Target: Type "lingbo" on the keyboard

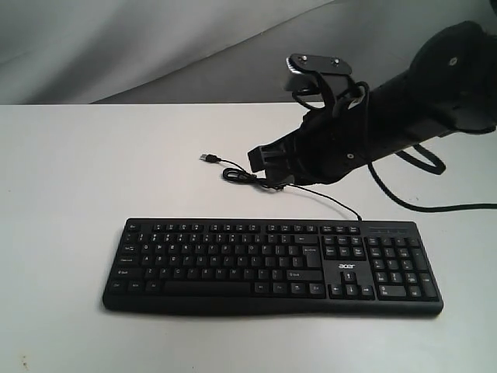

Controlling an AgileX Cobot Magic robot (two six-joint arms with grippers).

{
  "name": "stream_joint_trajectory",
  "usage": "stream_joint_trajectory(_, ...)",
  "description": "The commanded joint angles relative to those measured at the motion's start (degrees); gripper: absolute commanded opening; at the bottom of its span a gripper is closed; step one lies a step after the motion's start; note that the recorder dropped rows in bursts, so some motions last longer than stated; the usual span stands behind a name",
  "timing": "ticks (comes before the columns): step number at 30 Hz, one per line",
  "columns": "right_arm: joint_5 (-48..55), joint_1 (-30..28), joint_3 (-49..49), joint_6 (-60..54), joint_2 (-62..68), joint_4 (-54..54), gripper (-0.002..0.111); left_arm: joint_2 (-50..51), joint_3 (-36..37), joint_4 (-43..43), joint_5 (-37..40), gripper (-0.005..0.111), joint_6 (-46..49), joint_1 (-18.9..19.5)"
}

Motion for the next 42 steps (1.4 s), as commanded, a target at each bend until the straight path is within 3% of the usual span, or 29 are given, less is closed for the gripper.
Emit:
stream_joint_trajectory(1,-0.2,0.1,-0.4,-0.5,2.3,-0.6,0.0,-0.1,0.2,-0.5,-0.3,0.001,-0.2,0.1)
stream_joint_trajectory(42,-2.1,4.1,-0.4,-2.7,16.3,4.6,0.0,-0.1,0.2,-0.5,-0.3,0.001,-0.2,0.1)
